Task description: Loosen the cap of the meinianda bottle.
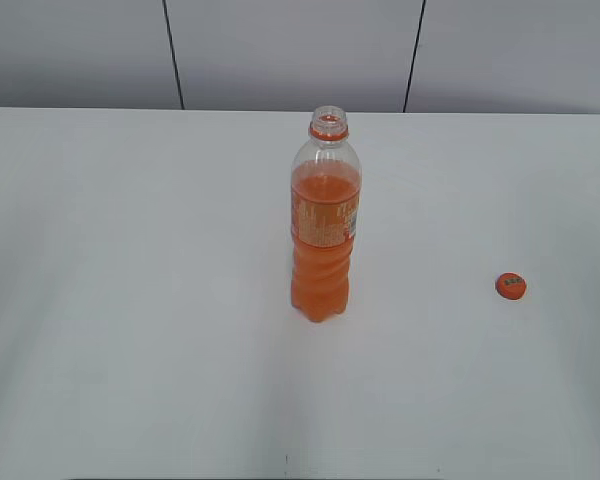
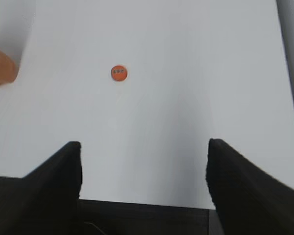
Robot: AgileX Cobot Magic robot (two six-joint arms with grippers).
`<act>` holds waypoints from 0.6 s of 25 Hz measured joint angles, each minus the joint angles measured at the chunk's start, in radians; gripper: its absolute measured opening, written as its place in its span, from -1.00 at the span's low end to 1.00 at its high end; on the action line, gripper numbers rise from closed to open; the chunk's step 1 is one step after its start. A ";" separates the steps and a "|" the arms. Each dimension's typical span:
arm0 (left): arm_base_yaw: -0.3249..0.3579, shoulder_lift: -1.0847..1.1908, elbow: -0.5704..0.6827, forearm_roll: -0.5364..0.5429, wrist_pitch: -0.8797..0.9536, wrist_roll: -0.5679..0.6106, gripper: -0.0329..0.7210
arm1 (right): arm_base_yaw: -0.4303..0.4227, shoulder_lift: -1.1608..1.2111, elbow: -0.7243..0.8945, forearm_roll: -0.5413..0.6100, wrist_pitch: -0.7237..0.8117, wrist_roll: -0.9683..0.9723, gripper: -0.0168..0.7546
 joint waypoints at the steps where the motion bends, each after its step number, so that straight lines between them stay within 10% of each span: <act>1: 0.000 -0.020 0.032 -0.006 -0.001 0.000 0.50 | 0.000 -0.013 0.039 0.013 -0.012 0.001 0.58; 15: 0.000 -0.295 0.213 -0.091 -0.014 -0.001 0.49 | 0.000 -0.239 0.352 0.062 -0.048 0.003 0.58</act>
